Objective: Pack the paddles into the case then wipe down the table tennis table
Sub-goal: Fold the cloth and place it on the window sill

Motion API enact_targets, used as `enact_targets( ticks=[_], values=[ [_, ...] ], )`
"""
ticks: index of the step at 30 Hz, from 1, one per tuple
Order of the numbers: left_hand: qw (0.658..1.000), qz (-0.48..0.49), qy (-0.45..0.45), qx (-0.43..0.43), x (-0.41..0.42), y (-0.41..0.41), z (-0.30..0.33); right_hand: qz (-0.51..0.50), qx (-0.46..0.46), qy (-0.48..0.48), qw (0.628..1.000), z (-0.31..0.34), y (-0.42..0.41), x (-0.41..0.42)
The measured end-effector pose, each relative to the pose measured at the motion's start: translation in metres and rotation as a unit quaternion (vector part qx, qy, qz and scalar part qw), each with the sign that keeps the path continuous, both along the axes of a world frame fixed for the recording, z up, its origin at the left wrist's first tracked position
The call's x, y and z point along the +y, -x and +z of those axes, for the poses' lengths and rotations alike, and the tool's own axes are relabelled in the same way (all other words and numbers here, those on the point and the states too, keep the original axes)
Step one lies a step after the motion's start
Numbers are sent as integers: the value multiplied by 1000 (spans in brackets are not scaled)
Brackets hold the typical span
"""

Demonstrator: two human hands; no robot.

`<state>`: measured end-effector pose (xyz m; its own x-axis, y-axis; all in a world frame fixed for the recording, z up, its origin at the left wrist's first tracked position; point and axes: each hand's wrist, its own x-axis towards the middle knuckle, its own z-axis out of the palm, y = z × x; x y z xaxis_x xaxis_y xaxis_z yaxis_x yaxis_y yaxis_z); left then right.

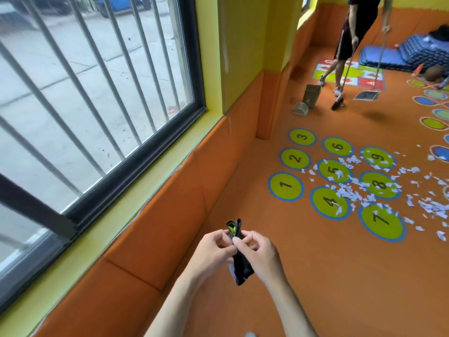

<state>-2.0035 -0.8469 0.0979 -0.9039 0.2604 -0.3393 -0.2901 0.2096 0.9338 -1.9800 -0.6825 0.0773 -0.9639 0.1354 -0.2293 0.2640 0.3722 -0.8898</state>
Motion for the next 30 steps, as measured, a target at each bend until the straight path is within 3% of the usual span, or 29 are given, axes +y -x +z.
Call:
enact_targets(
  ticks=[5, 11, 13, 17, 25, 30],
  values=[
    [991, 64, -96, -65, 12, 46, 2, -13, 3, -62, 998, -5, 58, 13],
    [986, 92, -91, -106, 13, 119, -17, 24, 68, -144, 987, -24, 132, 13],
    [988, 110, -67, -86, 12, 151, -26, 42, 82, -159, 983, -19, 161, 17],
    [994, 60, 80, 32, -8, 216, -39, 107, 80, -138, 981, 4, 216, 25],
    [998, -15, 10, 66, -48, 305, -13, 193, 98, -89, 972, 36, 313, 21],
    [997, 39, 6, 72, -58, 346, -7, 260, 119, -87, 954, 38, 377, 23]
  ],
)
